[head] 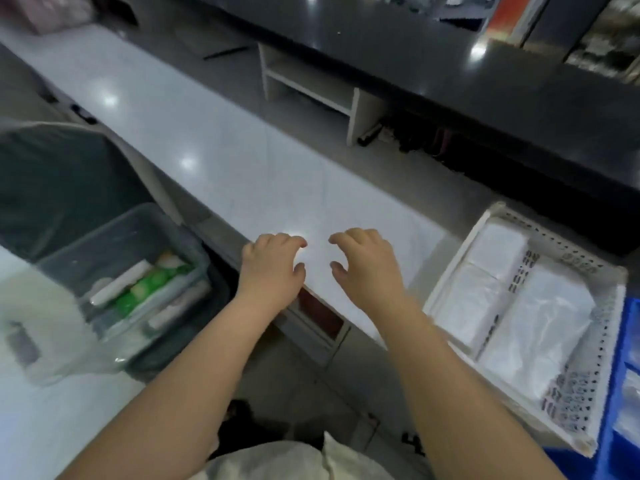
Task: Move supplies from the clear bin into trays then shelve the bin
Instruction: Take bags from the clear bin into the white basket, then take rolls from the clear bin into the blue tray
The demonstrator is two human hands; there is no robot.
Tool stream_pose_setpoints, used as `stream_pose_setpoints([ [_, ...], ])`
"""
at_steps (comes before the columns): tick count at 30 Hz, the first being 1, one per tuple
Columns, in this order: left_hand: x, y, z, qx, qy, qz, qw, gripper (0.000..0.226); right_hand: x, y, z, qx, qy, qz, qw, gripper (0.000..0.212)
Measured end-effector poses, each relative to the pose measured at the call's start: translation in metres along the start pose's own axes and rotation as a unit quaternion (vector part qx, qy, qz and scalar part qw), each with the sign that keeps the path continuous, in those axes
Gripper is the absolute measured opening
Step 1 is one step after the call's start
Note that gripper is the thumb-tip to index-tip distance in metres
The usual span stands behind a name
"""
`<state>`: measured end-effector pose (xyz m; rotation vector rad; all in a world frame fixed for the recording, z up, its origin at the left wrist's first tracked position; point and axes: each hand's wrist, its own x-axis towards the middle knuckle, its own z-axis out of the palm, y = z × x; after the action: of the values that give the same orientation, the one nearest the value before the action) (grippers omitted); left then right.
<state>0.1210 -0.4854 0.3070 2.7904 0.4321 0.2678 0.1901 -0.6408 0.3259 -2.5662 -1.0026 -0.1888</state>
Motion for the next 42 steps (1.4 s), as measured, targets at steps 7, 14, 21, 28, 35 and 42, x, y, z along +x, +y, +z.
stream_pose_setpoints([
  [7, -0.06, -0.165, -0.057, 0.022, 0.064, -0.147, 0.987, 0.035, 0.052, -0.157, 0.074, 0.028, -0.044, -0.168, 0.984, 0.029],
  [14, -0.126, -0.339, -0.096, 0.054, 0.033, -0.276, 0.959, 0.041, 0.089, -0.305, 0.191, 0.031, -0.135, -0.243, 0.96, 0.038],
  [21, -0.16, -0.43, -0.077, 0.004, -0.02, -0.354, 0.935, 0.045, 0.1, -0.366, 0.267, 0.11, -0.202, -0.17, 0.958, 0.036],
  [28, -0.144, -0.477, -0.028, -0.053, -0.085, -0.403, 0.91, 0.054, 0.125, -0.365, 0.329, 0.086, -0.282, -0.16, 0.942, 0.036],
  [35, -0.075, -0.544, 0.038, -0.062, -0.109, -0.435, 0.892, 0.057, 0.193, -0.347, 0.431, 0.052, -0.406, -0.2, 0.89, 0.04],
  [42, 0.001, -0.614, 0.13, -0.094, -0.122, -0.469, 0.87, 0.066, 0.25, -0.326, 0.551, 0.019, -0.498, -0.195, 0.845, 0.044],
])
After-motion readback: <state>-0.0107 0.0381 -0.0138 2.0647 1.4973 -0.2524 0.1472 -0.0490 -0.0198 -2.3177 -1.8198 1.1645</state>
